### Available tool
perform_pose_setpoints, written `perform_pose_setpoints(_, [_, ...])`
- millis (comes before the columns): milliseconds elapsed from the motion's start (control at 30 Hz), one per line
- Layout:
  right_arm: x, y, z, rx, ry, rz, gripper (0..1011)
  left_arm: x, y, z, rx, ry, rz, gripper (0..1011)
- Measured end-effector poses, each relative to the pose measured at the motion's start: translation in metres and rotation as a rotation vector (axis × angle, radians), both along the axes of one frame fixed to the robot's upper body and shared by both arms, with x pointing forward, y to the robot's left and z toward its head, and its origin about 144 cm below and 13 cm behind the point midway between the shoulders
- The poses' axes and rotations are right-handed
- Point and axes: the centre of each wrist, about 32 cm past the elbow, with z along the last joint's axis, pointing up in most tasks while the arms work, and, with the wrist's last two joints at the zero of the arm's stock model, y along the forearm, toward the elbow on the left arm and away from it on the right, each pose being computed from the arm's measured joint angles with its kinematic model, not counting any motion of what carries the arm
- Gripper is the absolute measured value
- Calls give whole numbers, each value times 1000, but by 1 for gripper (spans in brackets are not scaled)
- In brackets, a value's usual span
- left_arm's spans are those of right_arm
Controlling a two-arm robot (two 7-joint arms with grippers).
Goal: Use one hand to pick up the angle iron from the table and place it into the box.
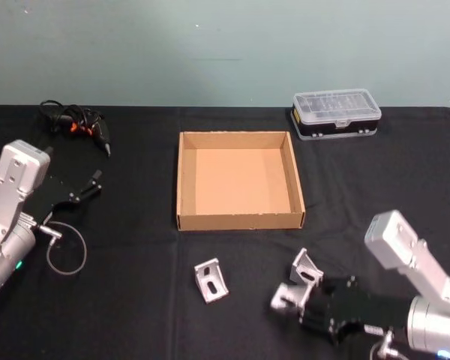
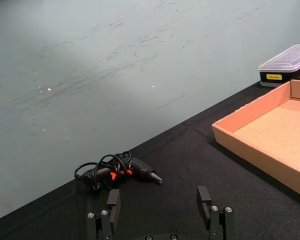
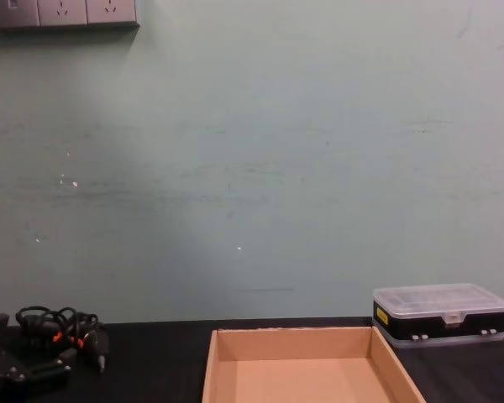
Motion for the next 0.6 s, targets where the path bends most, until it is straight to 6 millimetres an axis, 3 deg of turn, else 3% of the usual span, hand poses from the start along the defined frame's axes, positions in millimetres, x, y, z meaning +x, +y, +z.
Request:
perform_pose_setpoints(400, [15,16,48,-12,-220,-118,456,0,0,0,0,0,0,1000])
perform_pose_setpoints(600, [40,28,62,-10,-265,-169,453,0,0,0,0,0,0,1000])
